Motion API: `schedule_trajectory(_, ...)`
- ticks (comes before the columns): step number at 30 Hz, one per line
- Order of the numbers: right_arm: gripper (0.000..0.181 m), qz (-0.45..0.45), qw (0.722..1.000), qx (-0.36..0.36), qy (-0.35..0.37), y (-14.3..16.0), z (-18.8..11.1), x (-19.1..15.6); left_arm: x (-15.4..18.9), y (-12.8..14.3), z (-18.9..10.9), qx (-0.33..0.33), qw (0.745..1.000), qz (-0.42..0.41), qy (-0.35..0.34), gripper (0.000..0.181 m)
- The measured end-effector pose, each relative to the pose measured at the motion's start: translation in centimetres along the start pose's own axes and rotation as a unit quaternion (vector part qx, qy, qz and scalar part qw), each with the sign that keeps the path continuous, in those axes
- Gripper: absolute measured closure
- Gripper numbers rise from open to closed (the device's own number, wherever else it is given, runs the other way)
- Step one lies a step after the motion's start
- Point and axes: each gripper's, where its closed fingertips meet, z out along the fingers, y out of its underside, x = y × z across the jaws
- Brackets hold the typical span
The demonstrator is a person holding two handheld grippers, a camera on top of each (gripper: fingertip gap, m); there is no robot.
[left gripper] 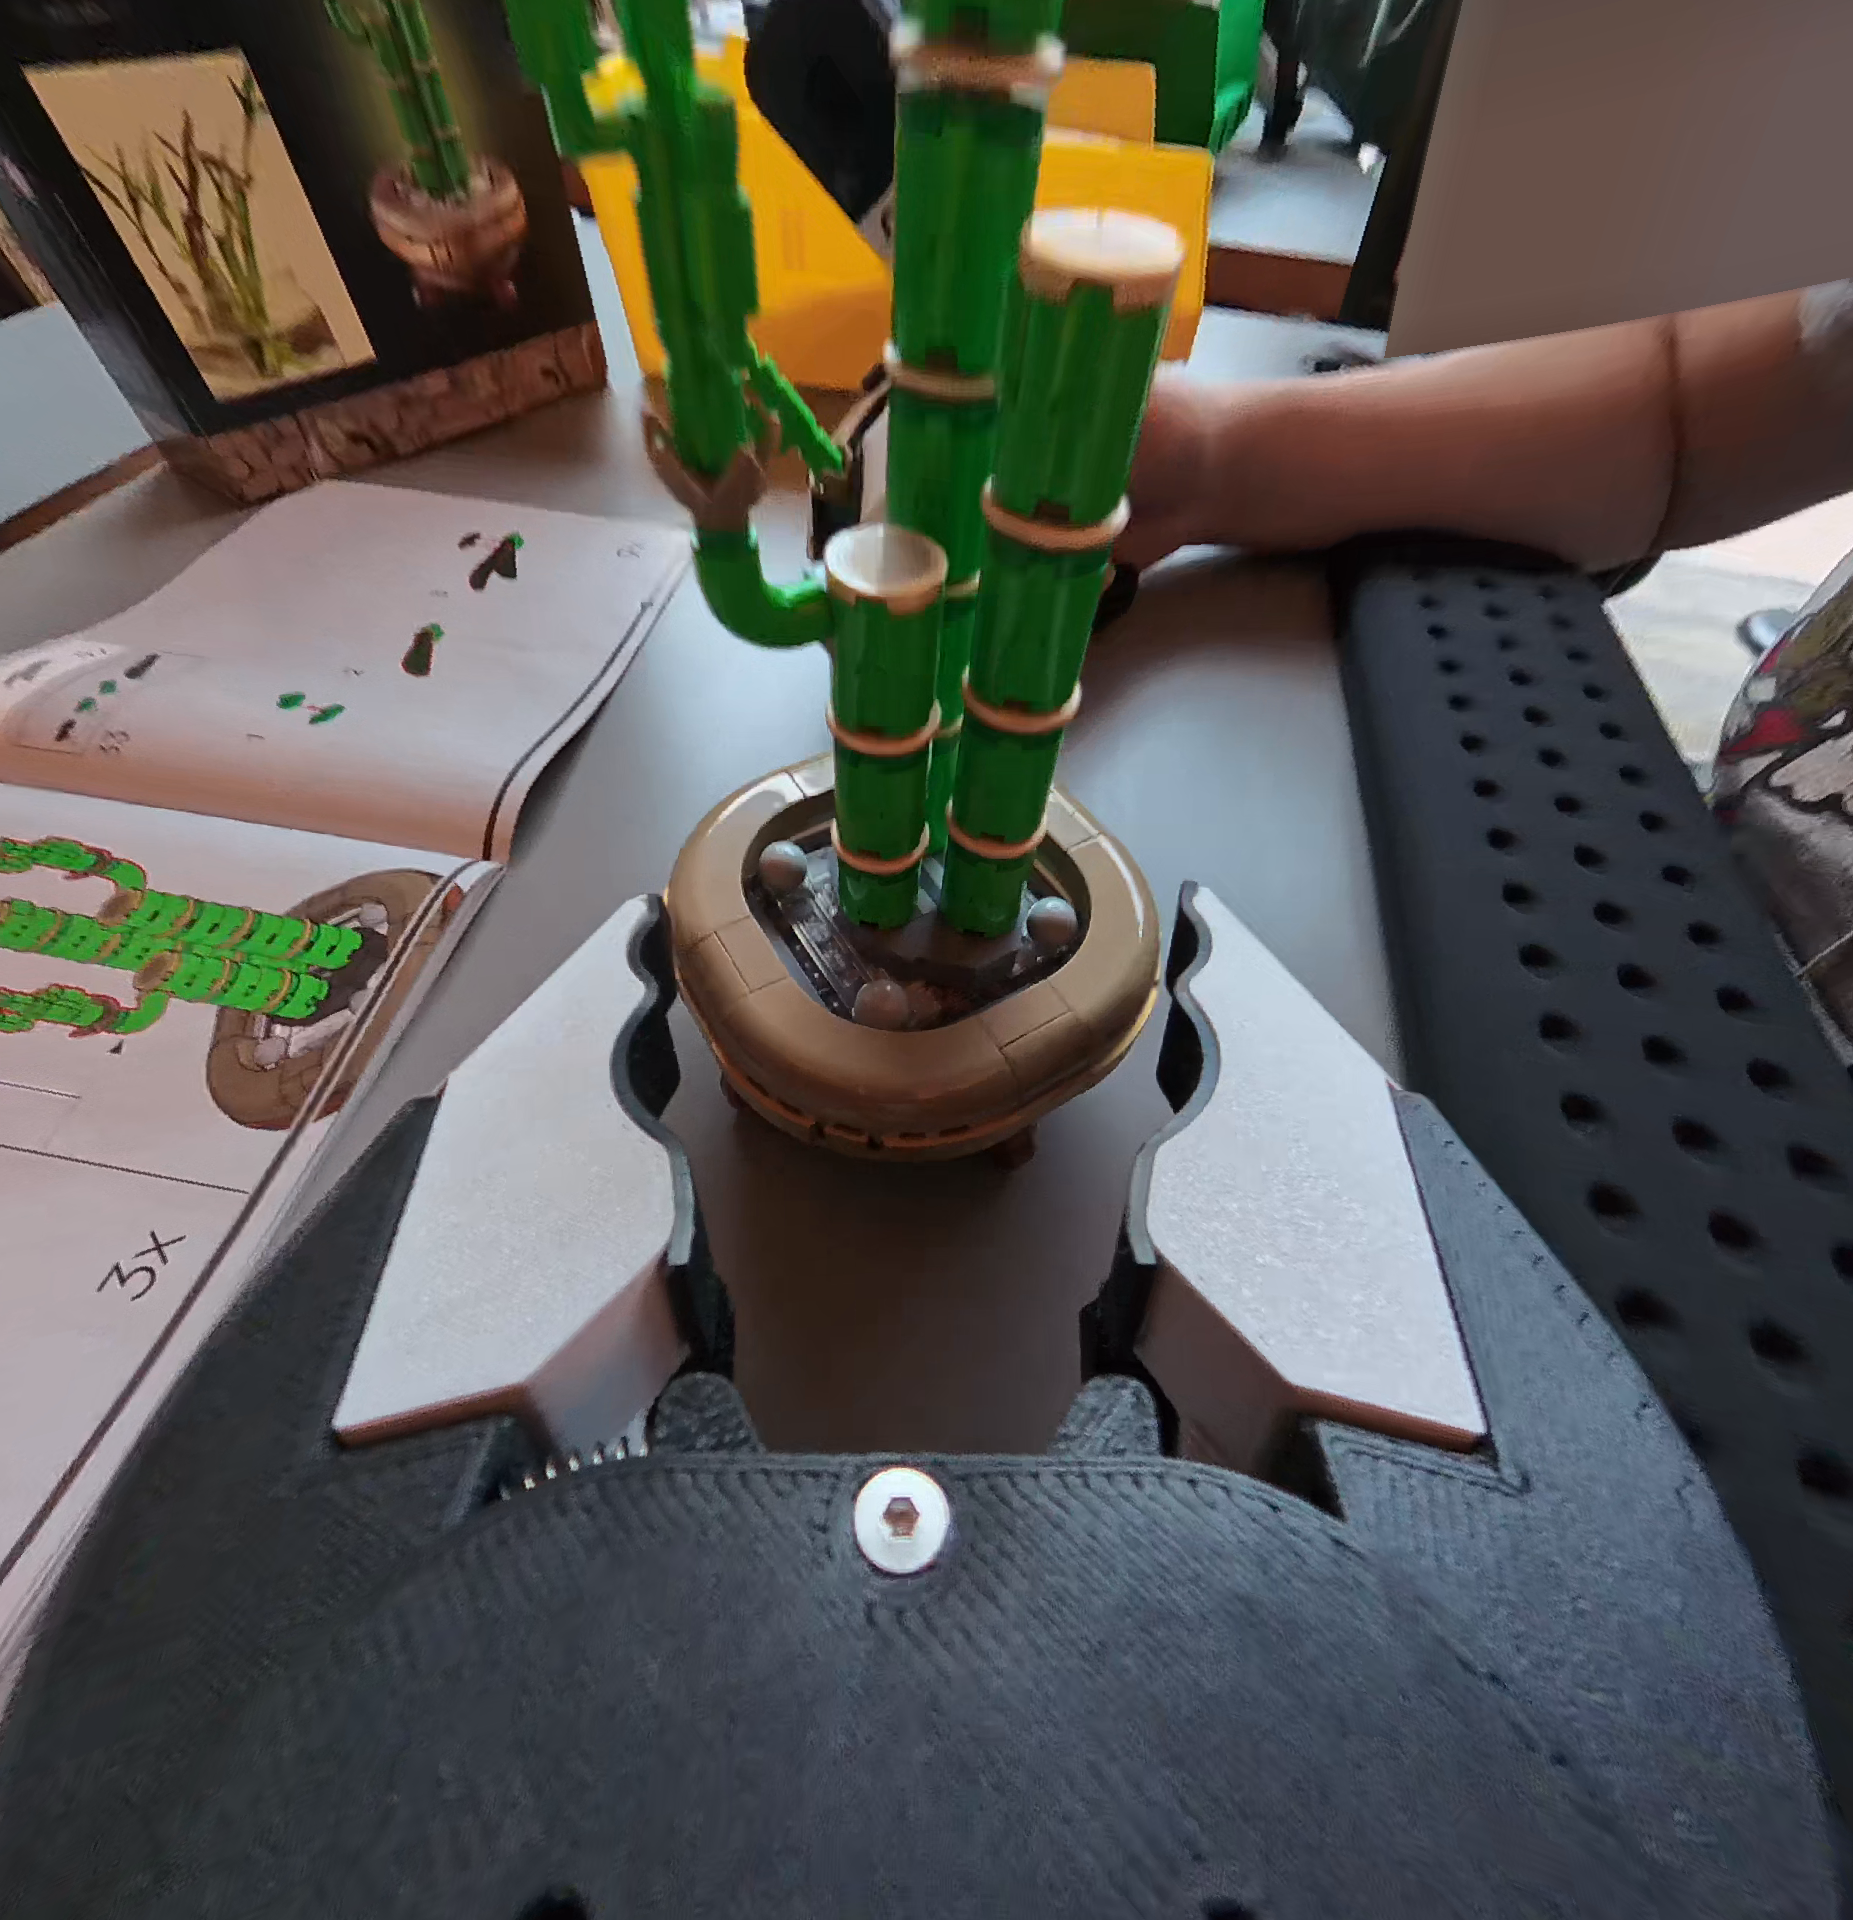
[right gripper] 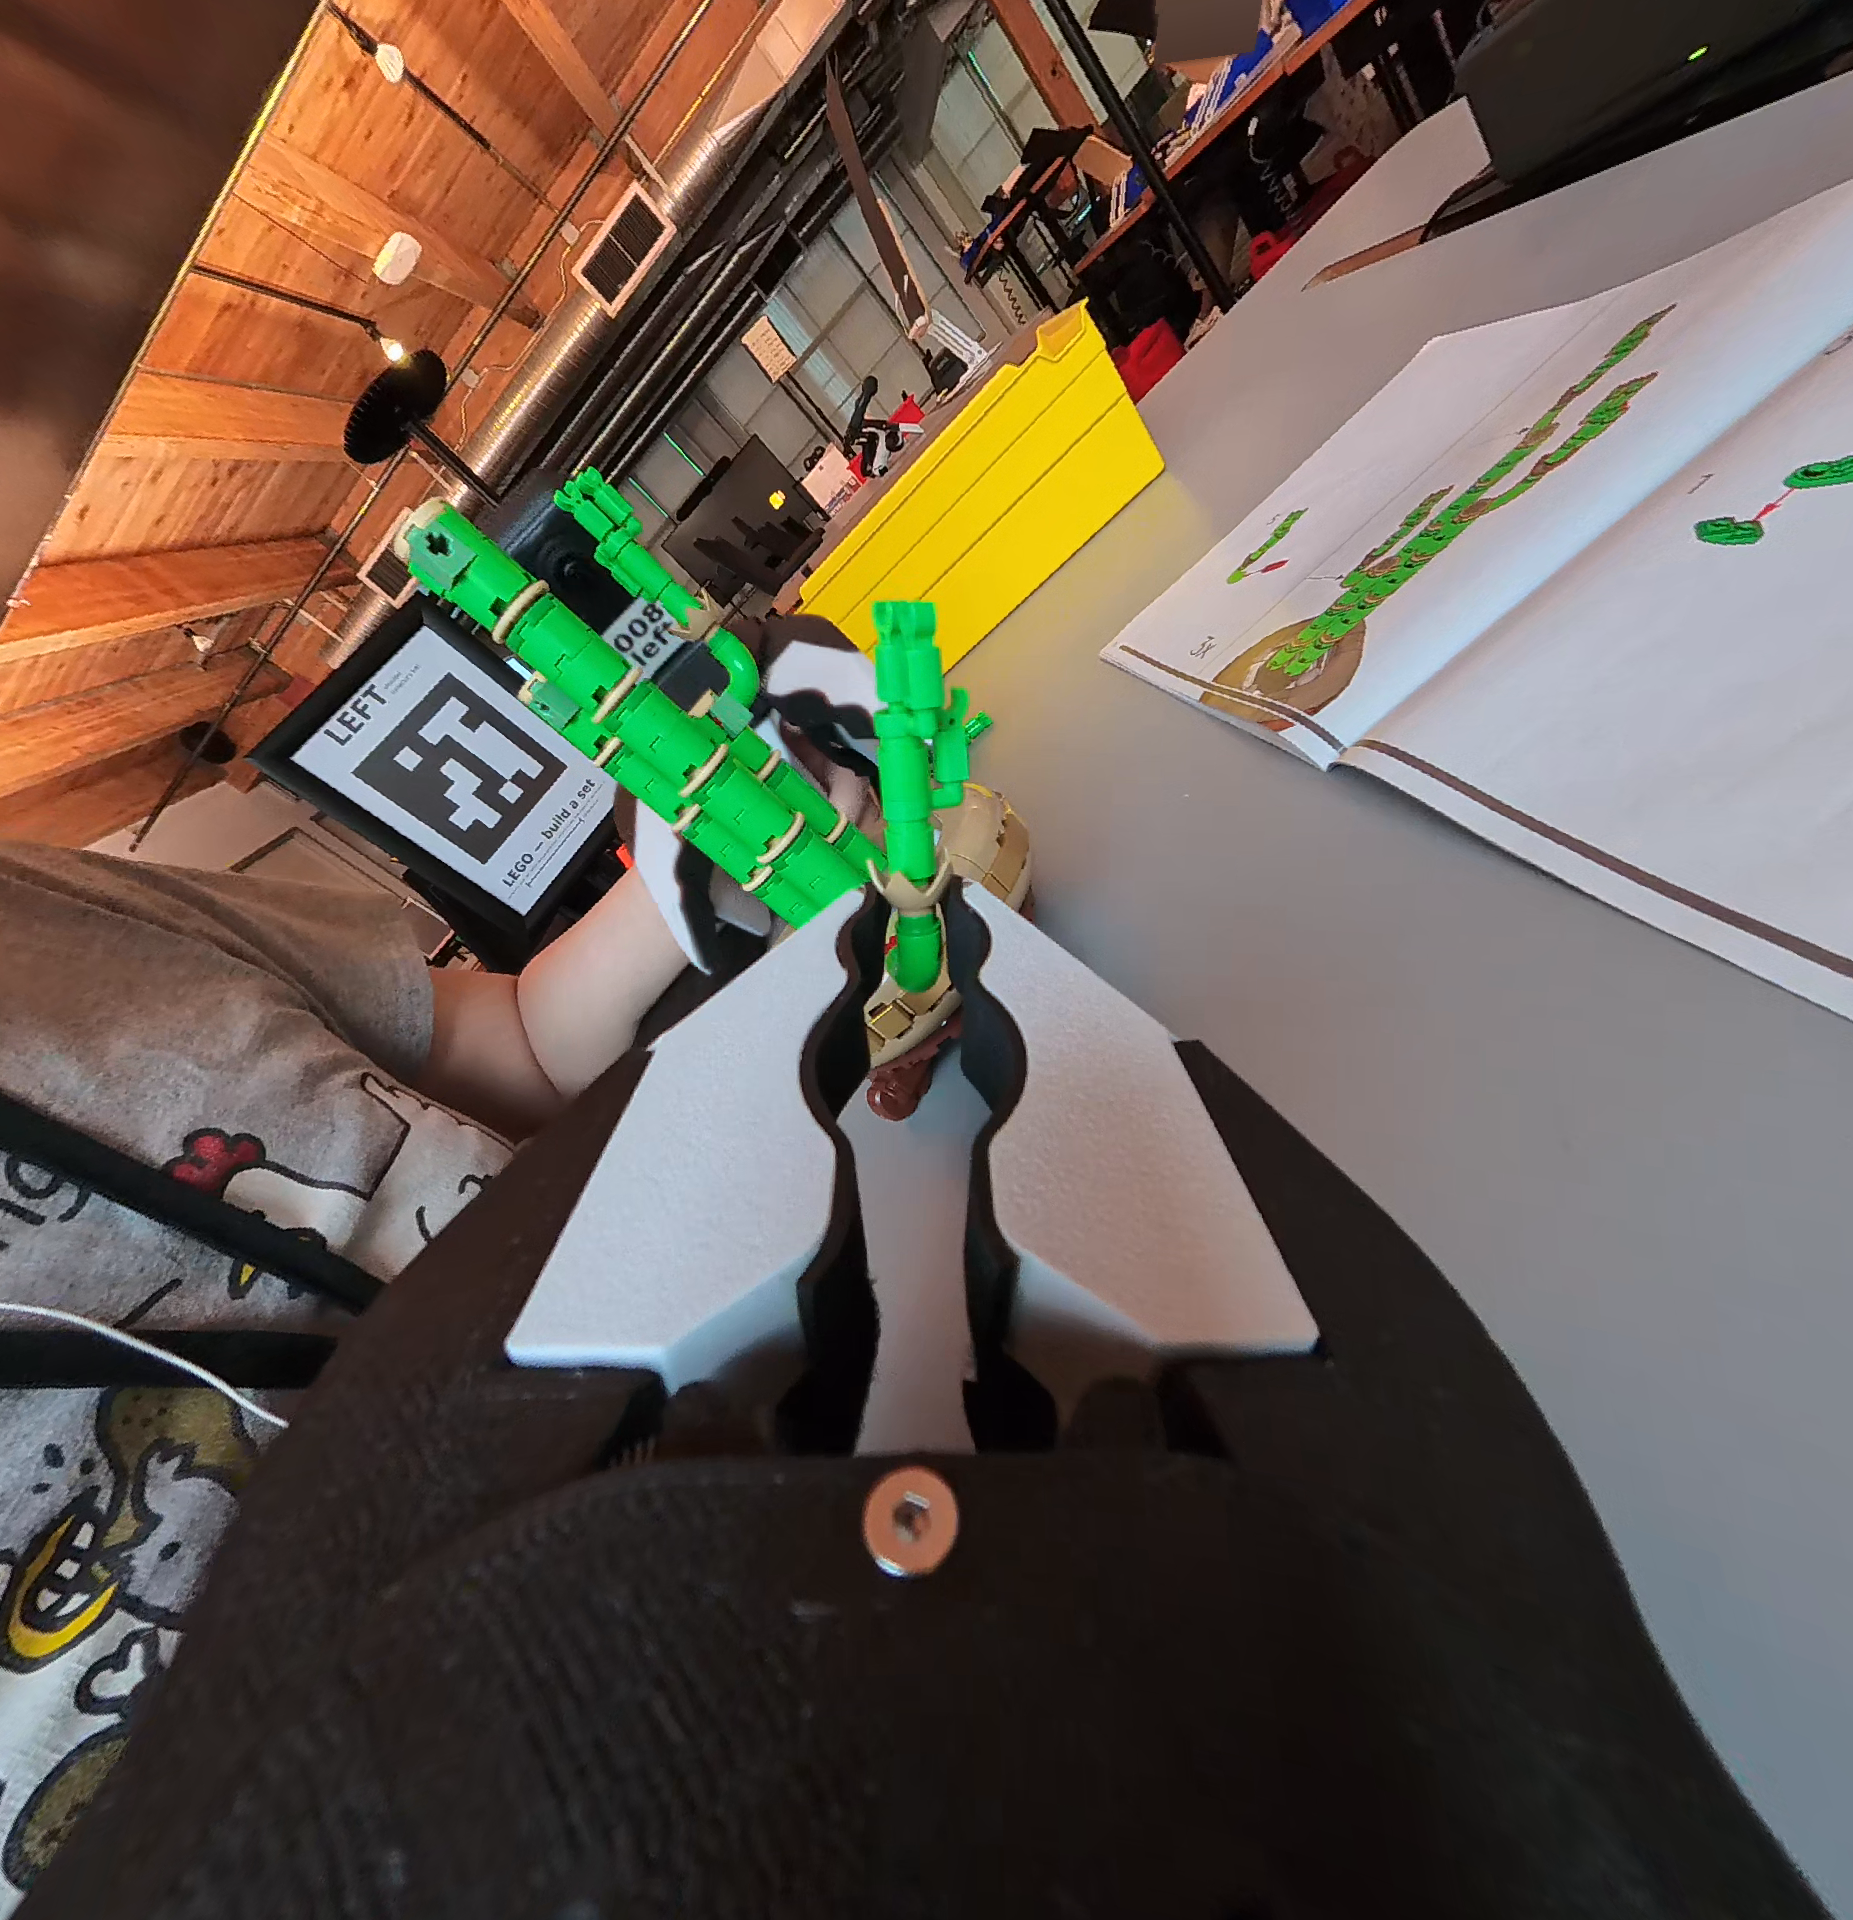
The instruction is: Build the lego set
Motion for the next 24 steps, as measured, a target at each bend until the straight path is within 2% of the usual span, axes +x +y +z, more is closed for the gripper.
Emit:
schedule_trajectory(4,0.171,-0.005,1.0,0.0,0.002,0.0,0.0,0.0,-0.3,-1.0,-0.7,0.031,0.999,-0.012,-0.009,0.089)
schedule_trajectory(17,0.171,-0.017,1.0,0.002,0.008,0.0,0.1,-0.1,0.1,-1.8,-0.9,0.05,0.998,-0.028,-0.001,0.107)
schedule_trajectory(21,0.171,-0.048,0.999,0.014,0.013,-0.6,0.3,-0.8,0.1,-2.5,-1.0,0.062,0.998,-0.026,-0.015,0.114)
schedule_trajectory(24,0.171,-0.072,0.996,0.044,0.003,-2.5,0.7,-2.4,-0.2,-3.2,-1.7,0.078,0.996,-0.023,-0.042,0.113)
